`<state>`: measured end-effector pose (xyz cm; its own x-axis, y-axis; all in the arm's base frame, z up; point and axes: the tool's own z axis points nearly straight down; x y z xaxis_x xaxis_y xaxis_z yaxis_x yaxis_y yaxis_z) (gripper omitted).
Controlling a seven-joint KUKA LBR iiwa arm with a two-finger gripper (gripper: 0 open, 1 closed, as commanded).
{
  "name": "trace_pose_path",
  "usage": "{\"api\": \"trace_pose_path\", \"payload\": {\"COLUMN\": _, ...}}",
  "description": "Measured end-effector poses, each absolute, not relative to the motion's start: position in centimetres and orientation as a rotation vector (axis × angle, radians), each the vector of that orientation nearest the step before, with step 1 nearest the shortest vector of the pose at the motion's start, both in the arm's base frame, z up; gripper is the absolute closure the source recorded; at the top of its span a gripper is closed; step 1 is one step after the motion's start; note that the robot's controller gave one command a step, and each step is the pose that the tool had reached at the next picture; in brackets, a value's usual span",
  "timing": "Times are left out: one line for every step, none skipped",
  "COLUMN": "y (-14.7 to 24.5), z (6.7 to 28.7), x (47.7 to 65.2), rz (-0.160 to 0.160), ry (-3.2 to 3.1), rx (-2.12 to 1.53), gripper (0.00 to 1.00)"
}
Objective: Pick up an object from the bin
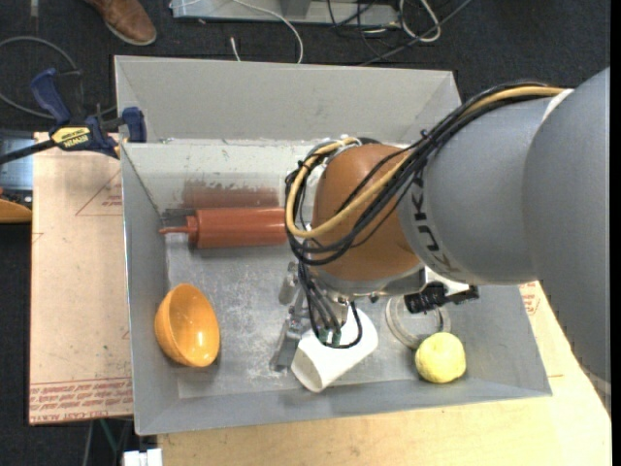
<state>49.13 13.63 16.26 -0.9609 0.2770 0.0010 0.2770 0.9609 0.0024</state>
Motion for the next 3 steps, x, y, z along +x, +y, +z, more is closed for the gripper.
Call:
{"api": "trace_pose_path", "payload": {"y": 12.2, "z": 14.6, "x": 49.1, "rz": -0.008, "ry": -3.123, "rx": -0.362, "gripper": 0.0}}
{"api": "trace_pose_path", "payload": {"y": 7.8, "z": 10.6, "x": 47.9, "rz": -0.003, "ry": -3.122, "rx": -0.325, "gripper": 0.0}}
{"api": "trace_pose_path", "payload": {"y": 5.8, "z": 11.7, "x": 52.5, "rz": -0.011, "ry": -3.142, "rx": 0.244, "gripper": 0.0}}
